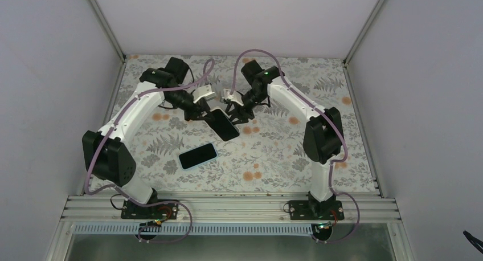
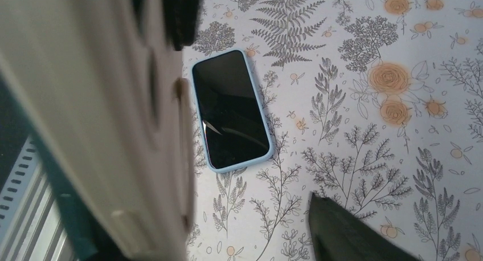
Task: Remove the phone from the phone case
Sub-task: Remove the phone case from the phone.
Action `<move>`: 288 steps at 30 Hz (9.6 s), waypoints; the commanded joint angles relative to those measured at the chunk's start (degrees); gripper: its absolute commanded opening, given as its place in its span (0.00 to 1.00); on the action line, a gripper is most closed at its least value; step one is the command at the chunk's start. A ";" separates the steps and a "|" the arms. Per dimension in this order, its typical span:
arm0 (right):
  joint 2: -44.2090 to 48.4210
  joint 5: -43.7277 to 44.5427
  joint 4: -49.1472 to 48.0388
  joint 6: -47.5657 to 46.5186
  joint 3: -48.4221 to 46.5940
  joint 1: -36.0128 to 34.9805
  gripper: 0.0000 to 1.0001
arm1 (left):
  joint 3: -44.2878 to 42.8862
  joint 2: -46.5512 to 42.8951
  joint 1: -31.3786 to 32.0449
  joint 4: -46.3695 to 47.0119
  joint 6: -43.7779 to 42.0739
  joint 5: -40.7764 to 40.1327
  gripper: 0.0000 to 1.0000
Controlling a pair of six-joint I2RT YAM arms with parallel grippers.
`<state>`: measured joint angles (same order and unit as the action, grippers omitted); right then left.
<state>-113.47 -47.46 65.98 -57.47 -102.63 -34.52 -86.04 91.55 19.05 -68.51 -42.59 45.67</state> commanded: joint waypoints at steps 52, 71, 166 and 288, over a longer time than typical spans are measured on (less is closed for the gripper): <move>4.20 8.93 -47.34 66.09 -5.24 15.76 0.03 | 17.36 -14.08 17.91 69.30 -0.55 -58.68 1.00; 7.61 15.41 -47.95 69.15 -1.73 15.27 0.03 | 12.21 0.87 18.28 78.41 7.53 -54.82 1.00; 10.63 6.67 -20.15 43.84 9.64 17.60 0.03 | 21.75 -0.34 18.26 117.76 -10.03 -77.68 0.02; 4.30 2.28 -73.87 80.65 3.10 22.41 0.41 | 16.59 15.27 33.71 152.23 -24.70 -89.05 0.02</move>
<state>-107.31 -51.22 -3.53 17.28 -96.01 -14.41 -69.12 110.21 49.65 77.67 -67.11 -46.78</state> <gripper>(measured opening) 0.421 0.078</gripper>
